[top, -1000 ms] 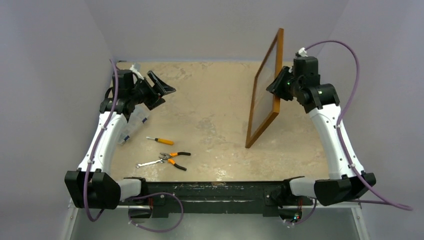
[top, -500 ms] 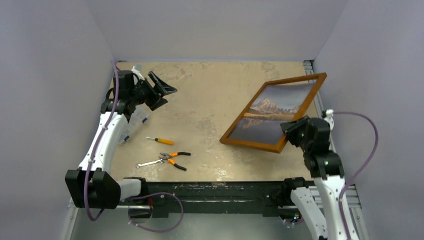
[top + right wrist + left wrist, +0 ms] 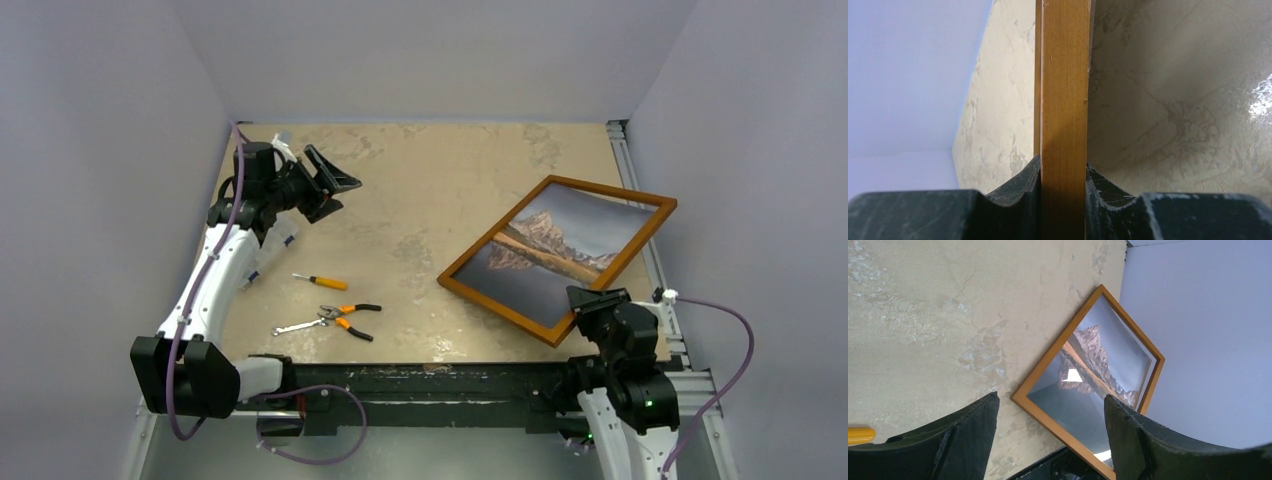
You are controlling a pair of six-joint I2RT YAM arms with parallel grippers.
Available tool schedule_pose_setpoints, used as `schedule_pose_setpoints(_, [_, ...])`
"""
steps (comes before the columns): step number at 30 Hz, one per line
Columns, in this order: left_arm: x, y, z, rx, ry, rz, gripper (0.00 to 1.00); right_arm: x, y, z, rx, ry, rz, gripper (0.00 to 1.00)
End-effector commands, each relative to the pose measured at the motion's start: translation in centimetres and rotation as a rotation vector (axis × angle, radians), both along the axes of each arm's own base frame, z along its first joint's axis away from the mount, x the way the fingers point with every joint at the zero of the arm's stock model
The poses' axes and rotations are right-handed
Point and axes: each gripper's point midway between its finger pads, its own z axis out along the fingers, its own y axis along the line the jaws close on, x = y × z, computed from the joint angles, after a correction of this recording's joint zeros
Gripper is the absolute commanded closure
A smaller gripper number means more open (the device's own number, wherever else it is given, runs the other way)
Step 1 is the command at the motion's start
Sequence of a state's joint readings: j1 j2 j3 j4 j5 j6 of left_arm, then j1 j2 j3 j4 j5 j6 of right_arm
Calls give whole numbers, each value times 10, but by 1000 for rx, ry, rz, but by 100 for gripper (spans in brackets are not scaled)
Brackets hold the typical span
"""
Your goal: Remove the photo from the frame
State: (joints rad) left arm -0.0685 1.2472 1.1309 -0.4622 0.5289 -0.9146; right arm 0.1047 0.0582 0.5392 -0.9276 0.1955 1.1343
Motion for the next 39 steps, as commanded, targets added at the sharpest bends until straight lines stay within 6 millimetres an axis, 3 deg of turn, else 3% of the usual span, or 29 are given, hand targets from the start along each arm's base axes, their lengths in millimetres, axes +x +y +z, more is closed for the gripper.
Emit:
schedule_pose_setpoints(1, [2, -3, 8, -6, -40, -10, 26, -7, -24, -8, -126, 18, -76, 100])
schedule_pose_setpoints(8, [2, -5, 4, -2, -30, -17, 26, -20, -29, -8, -112, 128, -115, 100])
schedule_pose_setpoints(21, [3, -5, 4, 0, -30, -15, 26, -14, -4, -31, -95, 272, 39, 91])
schedule_pose_setpoints(24, [3, -5, 3, 2, -29, -16, 26, -16, -5, -32, -99, 293, 32, 75])
schedule_pose_setpoints(28, [3, -5, 3, 1, -27, -18, 26, -20, -4, -27, -99, 318, 43, 31])
schedule_pose_setpoints(32, [3, -5, 3, 0, -29, -18, 26, -28, -10, -23, -121, 362, 24, 6])
schedule_pose_setpoints(34, [3, -5, 5, 1, -35, -19, 26, -29, -5, -24, -106, 384, 48, 3])
schedule_pose_setpoints(39, [4, -6, 4, 7, -47, -35, 25, -44, -15, -29, -147, 509, 19, 1])
